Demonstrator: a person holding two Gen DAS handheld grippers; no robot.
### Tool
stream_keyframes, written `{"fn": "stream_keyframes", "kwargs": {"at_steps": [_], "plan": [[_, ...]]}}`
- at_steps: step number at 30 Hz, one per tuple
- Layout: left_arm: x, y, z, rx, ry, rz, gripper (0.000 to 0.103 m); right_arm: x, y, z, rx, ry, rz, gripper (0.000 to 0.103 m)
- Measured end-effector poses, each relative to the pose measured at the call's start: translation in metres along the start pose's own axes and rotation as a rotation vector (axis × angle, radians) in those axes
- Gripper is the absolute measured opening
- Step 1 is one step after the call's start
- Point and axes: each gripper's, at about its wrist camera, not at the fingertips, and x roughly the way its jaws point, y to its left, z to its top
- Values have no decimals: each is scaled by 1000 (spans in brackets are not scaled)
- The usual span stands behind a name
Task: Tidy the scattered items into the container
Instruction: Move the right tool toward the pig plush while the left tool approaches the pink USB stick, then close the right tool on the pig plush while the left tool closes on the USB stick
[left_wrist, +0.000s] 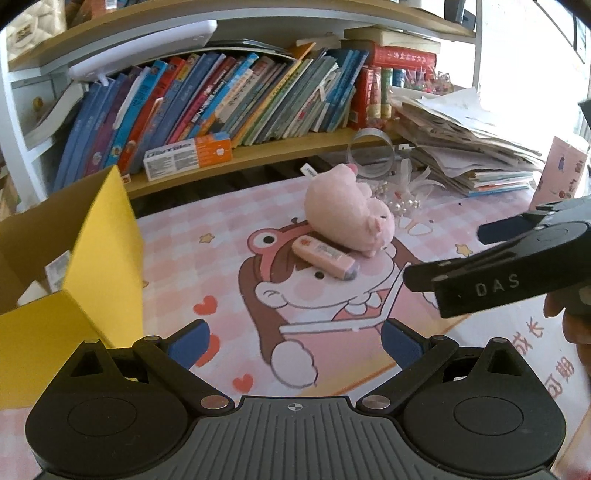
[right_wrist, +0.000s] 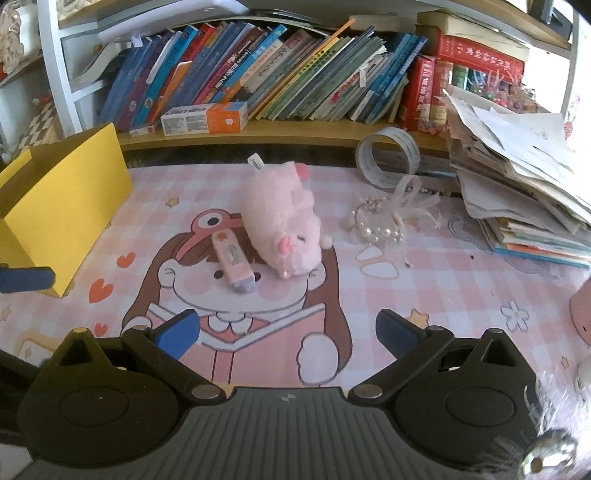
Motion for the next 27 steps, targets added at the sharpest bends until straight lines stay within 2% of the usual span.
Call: {"fn": "stream_keyframes", "kwargs": {"at_steps": [18, 27], "plan": [[71, -17, 32, 17, -7, 12, 99, 49, -8, 50, -63, -18, 38, 98], [95, -15, 39, -14, -25, -2, 95, 77, -9, 61, -60, 10, 60, 87]]}}
